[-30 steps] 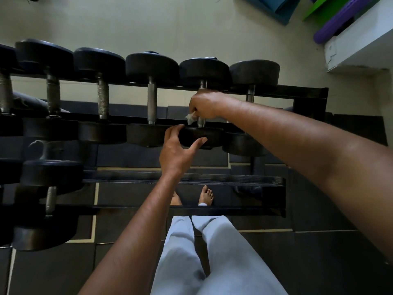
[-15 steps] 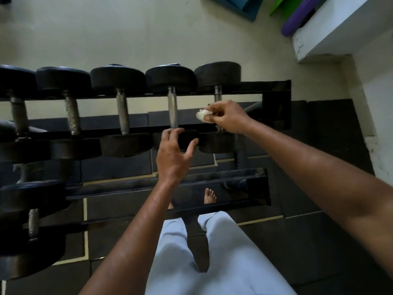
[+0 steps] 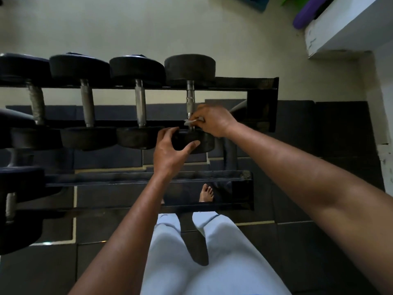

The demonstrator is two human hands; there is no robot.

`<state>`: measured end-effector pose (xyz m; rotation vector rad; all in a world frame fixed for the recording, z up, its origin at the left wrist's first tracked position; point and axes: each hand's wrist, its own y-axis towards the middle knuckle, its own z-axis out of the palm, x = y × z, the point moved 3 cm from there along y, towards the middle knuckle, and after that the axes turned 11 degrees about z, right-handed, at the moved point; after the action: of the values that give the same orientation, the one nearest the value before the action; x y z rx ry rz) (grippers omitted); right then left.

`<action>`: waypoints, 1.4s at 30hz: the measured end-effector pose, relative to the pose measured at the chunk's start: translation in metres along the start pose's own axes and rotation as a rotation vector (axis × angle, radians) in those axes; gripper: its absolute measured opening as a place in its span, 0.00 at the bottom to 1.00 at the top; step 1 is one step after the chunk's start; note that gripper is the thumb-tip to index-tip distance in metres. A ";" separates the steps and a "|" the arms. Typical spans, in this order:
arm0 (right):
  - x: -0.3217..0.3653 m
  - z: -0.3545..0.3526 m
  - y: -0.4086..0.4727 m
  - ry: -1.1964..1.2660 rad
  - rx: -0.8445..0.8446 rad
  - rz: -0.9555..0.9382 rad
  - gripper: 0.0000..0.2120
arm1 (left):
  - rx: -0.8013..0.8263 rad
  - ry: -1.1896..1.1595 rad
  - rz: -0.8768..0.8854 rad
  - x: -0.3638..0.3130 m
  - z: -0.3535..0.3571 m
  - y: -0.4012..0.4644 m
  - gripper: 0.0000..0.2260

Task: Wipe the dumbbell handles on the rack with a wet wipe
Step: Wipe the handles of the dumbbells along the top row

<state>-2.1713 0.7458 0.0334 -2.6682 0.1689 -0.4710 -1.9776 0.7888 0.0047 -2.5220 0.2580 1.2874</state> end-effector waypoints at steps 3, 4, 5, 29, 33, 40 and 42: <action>0.001 0.006 0.007 -0.038 0.011 -0.044 0.12 | -0.012 -0.048 -0.013 0.007 0.000 -0.001 0.36; 0.002 0.006 0.009 -0.055 0.005 -0.056 0.12 | -0.017 -0.054 -0.014 0.008 -0.001 -0.001 0.37; 0.004 0.007 0.011 -0.076 0.004 -0.069 0.12 | -0.021 -0.060 -0.014 0.009 -0.002 -0.001 0.37; -0.032 0.032 0.027 0.172 0.147 0.217 0.06 | -0.025 -0.088 0.008 0.014 -0.008 -0.008 0.35; -0.033 0.042 0.036 0.249 0.182 0.236 0.05 | -0.007 -0.080 0.019 0.015 -0.008 -0.007 0.35; -0.038 0.031 0.021 0.373 0.138 0.210 0.02 | 0.024 0.061 0.079 0.012 -0.011 -0.006 0.38; -0.032 0.028 0.016 0.373 0.099 0.170 0.02 | 0.019 0.106 0.105 0.010 -0.010 -0.006 0.38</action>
<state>-2.1923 0.7484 -0.0067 -2.4203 0.4650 -0.8916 -1.9619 0.7907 0.0032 -2.5948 0.4297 1.1834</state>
